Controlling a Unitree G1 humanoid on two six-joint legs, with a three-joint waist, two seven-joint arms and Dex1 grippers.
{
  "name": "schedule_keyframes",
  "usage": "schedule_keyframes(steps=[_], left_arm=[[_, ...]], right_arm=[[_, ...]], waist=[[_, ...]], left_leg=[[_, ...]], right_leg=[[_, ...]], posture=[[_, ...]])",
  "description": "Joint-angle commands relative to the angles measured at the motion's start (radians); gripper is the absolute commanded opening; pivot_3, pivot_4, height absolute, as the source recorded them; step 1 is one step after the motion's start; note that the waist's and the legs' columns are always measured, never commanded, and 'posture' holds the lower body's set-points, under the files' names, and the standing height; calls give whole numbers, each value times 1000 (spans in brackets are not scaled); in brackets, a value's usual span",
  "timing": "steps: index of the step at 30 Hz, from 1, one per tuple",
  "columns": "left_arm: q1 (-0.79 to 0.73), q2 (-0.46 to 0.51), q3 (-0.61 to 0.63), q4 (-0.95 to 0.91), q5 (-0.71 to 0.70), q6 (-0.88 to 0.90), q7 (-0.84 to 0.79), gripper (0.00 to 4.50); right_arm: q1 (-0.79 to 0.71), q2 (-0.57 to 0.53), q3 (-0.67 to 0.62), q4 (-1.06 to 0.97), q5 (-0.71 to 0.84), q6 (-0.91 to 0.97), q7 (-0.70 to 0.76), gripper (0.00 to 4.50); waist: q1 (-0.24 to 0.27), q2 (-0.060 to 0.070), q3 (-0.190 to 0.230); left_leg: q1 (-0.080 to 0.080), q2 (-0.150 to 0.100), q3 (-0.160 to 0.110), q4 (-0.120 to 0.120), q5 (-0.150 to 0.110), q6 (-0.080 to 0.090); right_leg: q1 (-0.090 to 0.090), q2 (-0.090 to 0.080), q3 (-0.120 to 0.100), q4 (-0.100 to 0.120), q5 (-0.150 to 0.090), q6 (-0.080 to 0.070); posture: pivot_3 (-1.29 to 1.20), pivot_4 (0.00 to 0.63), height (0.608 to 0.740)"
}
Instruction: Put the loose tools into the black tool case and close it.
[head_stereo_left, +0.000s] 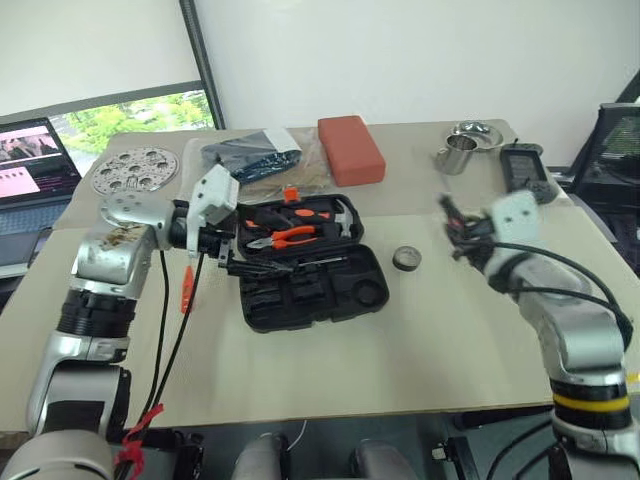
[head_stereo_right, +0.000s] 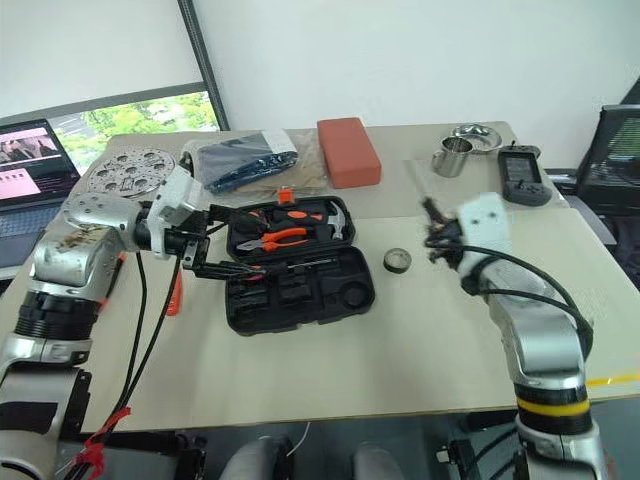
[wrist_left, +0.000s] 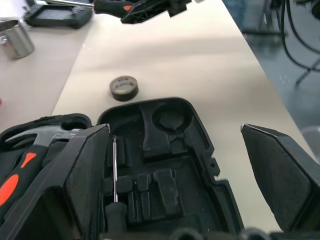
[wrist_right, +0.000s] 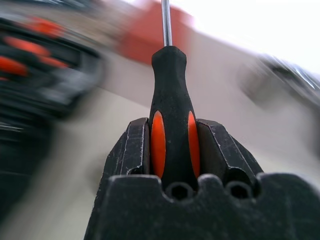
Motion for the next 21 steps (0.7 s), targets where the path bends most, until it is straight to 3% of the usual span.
schedule_keyframes(steps=[1, 4, 10, 15, 21], left_arm=[[73, 63, 63, -84, -21, 33, 38, 4500], [161, 113, 100, -184, -68, 95, 49, 4500], [359, 168, 209, -355, -120, 160, 134, 4500], [450, 172, 256, -437, -154, 191, 203, 4500], [515, 171, 302, -481, -179, 203, 261, 4500]], right_arm=[[-82, -31, 164, 220, -67, -417, 334, 1039], [-179, -54, 266, 447, -159, -662, 482, 1039], [-398, 27, 335, 844, -211, -979, 655, 1039], [-529, 105, 327, 1100, -239, -1100, 699, 1039], [-634, 178, 314, 1293, -287, -1141, 700, 1039]], waist=[[2, -1, 1], [5, 0, 7], [15, 0, 9], [6, 0, 15], [4, 1, 17]], left_leg=[[0, 0, 0, 0, 0, 0], [0, -1, 1, 1, 0, 0], [2, -1, 2, 3, -1, 1], [15, 3, 3, 0, -1, 1], [15, 4, 3, 0, -1, 0]], right_leg=[[0, 0, 0, 0, 0, 0], [1, -2, 2, -1, 0, 0], [4, -6, 0, 0, 0, 0], [17, -5, -2, -2, 0, -1], [16, -6, -3, -1, 0, -2]], posture=[[0, 150, 740], [0, 150, 740], [0, 150, 740], [0, 150, 740], [0, 150, 740]])
